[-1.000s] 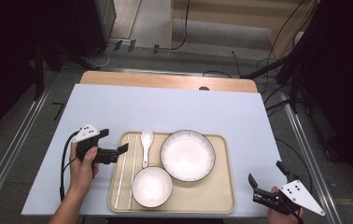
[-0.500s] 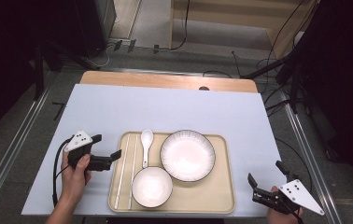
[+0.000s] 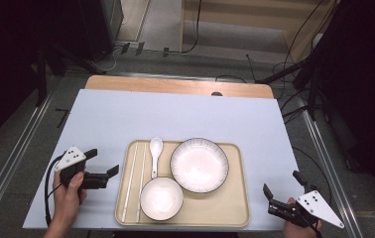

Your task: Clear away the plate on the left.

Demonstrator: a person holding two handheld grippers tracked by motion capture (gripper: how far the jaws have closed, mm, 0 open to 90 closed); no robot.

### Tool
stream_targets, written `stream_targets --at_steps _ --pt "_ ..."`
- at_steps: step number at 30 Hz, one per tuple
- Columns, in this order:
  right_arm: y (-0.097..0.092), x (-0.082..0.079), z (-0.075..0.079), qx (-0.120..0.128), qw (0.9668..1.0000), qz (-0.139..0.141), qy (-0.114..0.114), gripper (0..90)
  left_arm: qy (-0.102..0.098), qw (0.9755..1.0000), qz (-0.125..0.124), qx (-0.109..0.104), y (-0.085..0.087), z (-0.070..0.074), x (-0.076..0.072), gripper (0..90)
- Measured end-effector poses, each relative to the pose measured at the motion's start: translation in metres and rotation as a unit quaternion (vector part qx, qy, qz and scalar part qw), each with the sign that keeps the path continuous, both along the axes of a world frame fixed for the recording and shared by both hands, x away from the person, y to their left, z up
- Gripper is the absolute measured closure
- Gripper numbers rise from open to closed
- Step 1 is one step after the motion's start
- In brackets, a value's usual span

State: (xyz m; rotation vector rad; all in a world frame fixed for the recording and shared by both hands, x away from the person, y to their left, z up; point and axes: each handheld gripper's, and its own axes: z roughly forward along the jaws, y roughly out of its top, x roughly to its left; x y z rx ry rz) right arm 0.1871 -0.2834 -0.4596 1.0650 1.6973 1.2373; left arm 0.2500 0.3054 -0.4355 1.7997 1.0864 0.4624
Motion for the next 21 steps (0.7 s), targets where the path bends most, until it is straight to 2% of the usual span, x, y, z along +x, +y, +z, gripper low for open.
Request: stream_targets --at_steps 21 --pt "-0.002 0.002 -0.001 0.0 1.0 -0.001 0.002 1.4 -0.012 0.9996 0.026 -0.007 0.029 -0.008 -0.026 0.0"
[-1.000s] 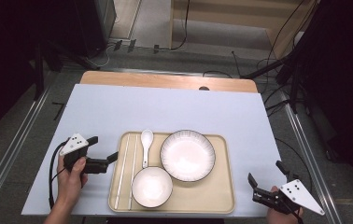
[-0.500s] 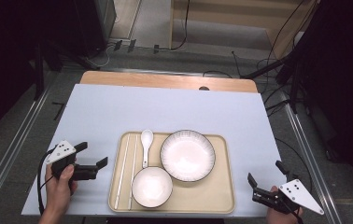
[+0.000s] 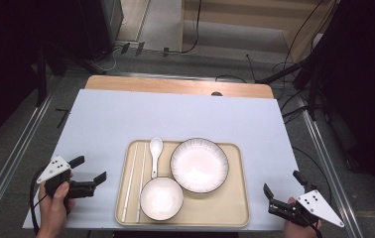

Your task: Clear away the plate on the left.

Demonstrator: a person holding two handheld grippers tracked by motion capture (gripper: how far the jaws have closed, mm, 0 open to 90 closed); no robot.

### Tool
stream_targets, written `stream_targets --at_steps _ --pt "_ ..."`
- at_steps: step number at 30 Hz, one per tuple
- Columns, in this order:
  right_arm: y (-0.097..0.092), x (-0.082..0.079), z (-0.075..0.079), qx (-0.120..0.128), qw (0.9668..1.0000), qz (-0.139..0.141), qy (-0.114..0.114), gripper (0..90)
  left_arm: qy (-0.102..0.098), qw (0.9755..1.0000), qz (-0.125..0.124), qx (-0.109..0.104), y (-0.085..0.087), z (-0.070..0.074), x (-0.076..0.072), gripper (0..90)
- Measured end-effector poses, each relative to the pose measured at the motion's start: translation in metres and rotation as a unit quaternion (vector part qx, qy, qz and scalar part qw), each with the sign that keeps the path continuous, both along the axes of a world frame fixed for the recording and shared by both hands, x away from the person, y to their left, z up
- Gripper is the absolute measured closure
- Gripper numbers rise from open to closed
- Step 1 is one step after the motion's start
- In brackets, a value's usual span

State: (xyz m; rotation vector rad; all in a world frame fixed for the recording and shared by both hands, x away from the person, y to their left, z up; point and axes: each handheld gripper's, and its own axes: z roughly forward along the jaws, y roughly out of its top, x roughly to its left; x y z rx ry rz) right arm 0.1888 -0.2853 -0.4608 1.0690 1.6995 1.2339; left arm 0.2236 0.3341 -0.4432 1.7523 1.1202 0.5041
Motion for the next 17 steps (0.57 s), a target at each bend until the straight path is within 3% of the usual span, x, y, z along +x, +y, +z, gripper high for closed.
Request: stream_targets --at_steps 3,8,13,17 --pt "-0.001 0.0 0.0 0.0 1.0 -0.002 0.0 1.4 -0.003 0.9999 0.002 0.013 0.006 0.0 -0.004 0.0" --pt "-0.006 0.002 -0.001 0.015 0.9999 -0.004 0.005 1.4 -0.008 0.9998 0.016 0.009 0.018 0.0 -0.008 0.0" --pt "-0.006 0.003 -0.002 0.012 0.9999 -0.004 0.008 1.4 -0.007 0.9997 0.025 0.005 0.024 -0.001 -0.009 0.0" --pt "-0.008 0.005 -0.003 0.026 0.9993 0.002 0.028 1.4 -0.003 0.9997 0.022 0.007 0.023 -0.004 -0.007 0.0"
